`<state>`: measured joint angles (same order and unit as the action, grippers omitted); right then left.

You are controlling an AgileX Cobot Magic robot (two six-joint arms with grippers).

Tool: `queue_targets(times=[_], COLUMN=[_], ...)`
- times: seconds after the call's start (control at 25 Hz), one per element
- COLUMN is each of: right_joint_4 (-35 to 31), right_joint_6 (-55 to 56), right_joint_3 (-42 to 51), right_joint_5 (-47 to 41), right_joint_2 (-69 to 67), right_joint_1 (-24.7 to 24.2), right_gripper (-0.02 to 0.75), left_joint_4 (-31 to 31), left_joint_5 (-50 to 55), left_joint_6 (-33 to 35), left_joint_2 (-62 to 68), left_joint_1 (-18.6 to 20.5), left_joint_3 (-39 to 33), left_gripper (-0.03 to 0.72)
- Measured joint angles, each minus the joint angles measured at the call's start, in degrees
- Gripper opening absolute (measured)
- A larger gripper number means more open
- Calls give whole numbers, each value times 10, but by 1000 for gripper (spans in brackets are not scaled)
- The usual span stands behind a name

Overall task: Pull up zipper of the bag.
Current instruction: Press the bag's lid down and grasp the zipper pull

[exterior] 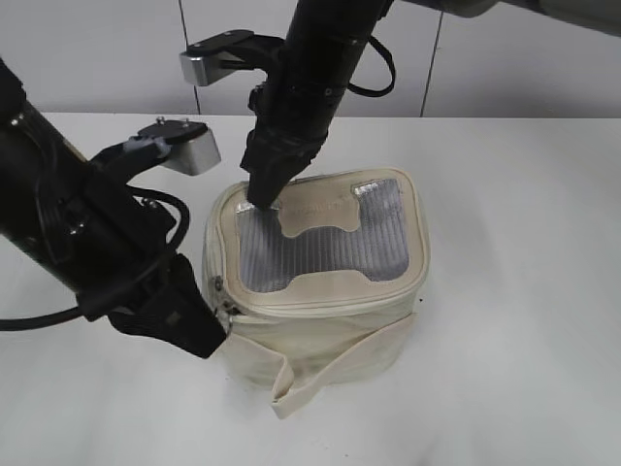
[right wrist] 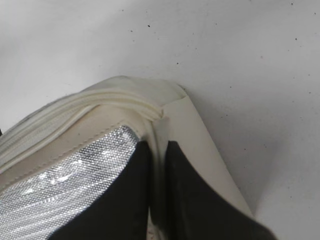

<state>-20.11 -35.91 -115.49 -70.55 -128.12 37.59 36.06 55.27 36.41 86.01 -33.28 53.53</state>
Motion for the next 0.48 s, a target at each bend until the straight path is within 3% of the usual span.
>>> queue_targets(times=[0.2,0.48], right_joint_4=[0,0], right_joint_6=[1,1], right_joint_3=[0,-1], right_joint_5=[0,0], right_joint_2=[0,0], right_joint_1=[0,0], right_gripper=[54,53], left_joint_4=[-7,-13], left_joint_5=[10,-6], left_joint_6=[-21,-45], left_joint_2=[0,0], left_joint_1=[-24,-86], left_joint_3=[0,0], left_gripper=[-3,-3])
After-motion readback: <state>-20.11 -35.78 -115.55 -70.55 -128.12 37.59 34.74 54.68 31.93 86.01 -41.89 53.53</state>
